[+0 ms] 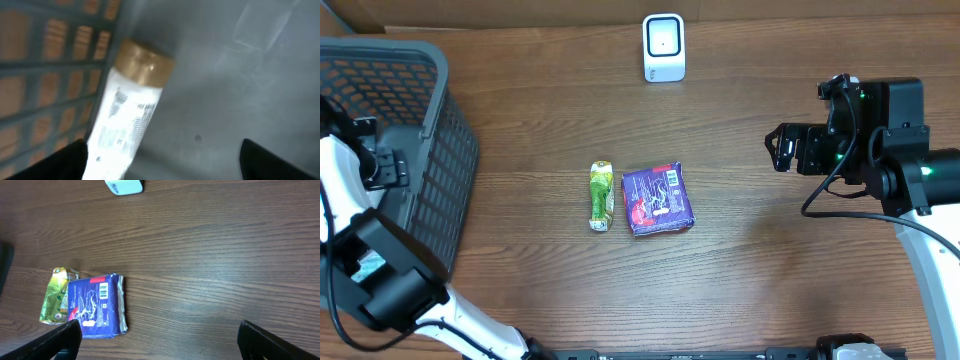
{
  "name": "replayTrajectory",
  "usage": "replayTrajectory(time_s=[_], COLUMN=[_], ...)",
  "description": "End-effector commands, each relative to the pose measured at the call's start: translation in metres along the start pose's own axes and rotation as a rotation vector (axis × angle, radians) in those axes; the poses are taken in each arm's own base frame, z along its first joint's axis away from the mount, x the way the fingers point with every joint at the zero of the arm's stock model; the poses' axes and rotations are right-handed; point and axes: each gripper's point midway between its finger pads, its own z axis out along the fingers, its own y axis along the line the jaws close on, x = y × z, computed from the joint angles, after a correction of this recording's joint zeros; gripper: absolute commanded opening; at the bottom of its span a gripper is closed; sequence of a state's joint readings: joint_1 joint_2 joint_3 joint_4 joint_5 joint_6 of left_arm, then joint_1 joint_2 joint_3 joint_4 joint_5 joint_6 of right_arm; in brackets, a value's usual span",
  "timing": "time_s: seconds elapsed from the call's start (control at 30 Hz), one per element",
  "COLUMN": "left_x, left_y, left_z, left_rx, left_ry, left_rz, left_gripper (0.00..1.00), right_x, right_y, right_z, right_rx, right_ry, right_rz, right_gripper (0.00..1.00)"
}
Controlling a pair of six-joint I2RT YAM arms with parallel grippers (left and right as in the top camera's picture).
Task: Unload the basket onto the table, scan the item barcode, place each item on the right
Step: 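Reach the left gripper into the basket and grasp the white tube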
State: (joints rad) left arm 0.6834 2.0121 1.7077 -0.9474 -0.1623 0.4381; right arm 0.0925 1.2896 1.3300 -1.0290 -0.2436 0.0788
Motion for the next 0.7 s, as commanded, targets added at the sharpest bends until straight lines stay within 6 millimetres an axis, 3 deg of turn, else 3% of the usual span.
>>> replayTrajectory(time_s=[0.0, 0.2, 0.4, 0.5, 0.6, 0.67], left_x=[0.004, 0.006, 0.018, 0.025, 0.028, 0.026], left_y=[0.005, 0.027, 0.033, 0.031, 0.03, 0.028], left_z=[0.028, 0.053, 0.075, 0.083, 0.086, 0.086], left_rx=[-0.032, -0.139, -0.123, -0.114, -0.113, -0.11], left_ry=[0.049, 0.084, 0.121, 0.144, 0.15, 0.144], left_rz=[0.094, 0.072, 0.041, -0.003, -0.065, -0.091], left_gripper=[0.89, 0.84, 0.78, 0.61, 0.21, 0.04], right_x=[-0.006, -0.006, -0.004, -0.004, -0.004, -0.004], right_y=[0.002, 0.002, 0.002, 0.002, 0.002, 0.002], right_z=[-0.005, -0.005, -0.004, -0.004, -0.004, -0.004], right_rx=[0.002, 0.001, 0.003, 0.003, 0.002, 0.003], right_ry=[-0.021, -0.021, -0.011, -0.012, -0.011, -0.013], right_rz=[-0.013, -0.008, -0.006, -0.006, -0.006, -0.007], right_gripper=[1.0, 1.0, 1.0, 1.0, 1.0, 1.0])
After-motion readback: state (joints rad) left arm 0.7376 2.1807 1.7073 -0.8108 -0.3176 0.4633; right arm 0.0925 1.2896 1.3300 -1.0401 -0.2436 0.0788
